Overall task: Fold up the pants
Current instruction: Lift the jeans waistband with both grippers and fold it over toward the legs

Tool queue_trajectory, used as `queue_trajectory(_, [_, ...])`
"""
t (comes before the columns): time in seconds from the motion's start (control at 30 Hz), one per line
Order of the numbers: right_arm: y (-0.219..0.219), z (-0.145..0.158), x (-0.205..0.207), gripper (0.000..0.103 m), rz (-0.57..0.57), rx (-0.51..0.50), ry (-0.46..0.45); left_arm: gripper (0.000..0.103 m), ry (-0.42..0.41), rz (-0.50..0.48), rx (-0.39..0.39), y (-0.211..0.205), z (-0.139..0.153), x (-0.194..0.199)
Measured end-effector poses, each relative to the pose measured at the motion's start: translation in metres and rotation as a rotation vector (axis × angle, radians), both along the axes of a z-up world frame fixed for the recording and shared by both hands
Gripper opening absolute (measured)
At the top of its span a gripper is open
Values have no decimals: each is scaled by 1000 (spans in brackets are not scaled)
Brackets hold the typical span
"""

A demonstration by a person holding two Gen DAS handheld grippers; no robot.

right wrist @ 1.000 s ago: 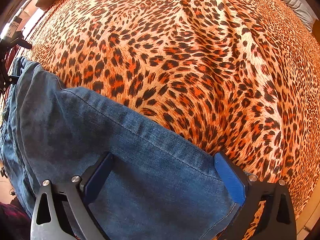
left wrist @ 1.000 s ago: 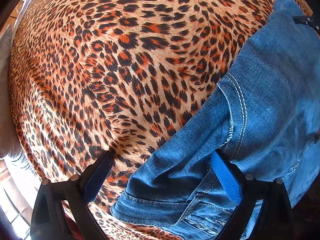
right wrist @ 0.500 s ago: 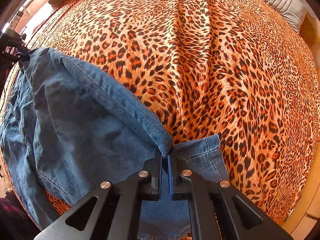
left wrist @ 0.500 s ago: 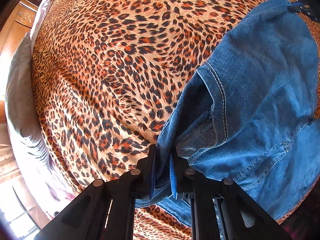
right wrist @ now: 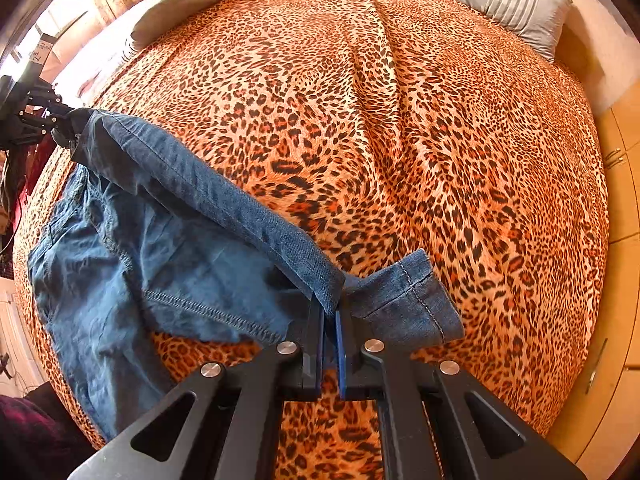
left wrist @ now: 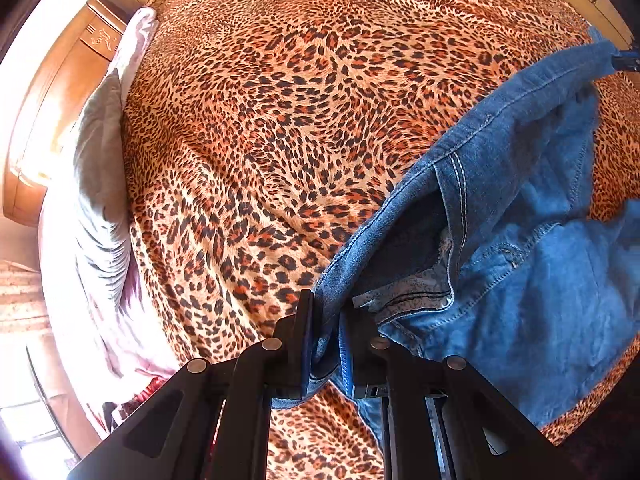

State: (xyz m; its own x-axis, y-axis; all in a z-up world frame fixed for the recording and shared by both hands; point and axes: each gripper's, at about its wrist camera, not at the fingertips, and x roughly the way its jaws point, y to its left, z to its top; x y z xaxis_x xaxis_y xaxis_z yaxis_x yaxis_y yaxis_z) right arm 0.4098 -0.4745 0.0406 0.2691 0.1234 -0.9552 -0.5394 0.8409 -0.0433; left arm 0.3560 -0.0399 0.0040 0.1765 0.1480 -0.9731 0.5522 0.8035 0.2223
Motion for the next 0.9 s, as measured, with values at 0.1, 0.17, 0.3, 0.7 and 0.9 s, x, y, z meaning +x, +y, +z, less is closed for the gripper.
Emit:
queue_trajectory(0.1, [5, 9, -29, 4, -35, 36, -13, 11, -34, 29, -40, 3, 26, -34])
queue_trajectory(0.17, [9, 13, -51, 4, -57, 70, -18, 11, -54, 50, -64, 5, 40, -61])
queue_trajectory(0.3, [5, 13, -119, 4, -108, 145, -14, 11, -74, 86, -147, 15, 58, -122])
queue_trajectory(0.7, [1, -108, -280, 11, -361, 197, 192, 15, 154, 309, -257, 73, -22, -237])
queue_trajectory(0.9, [-8, -64, -307, 43, -478, 243, 64, 66, 61, 366, -388, 111, 29, -264])
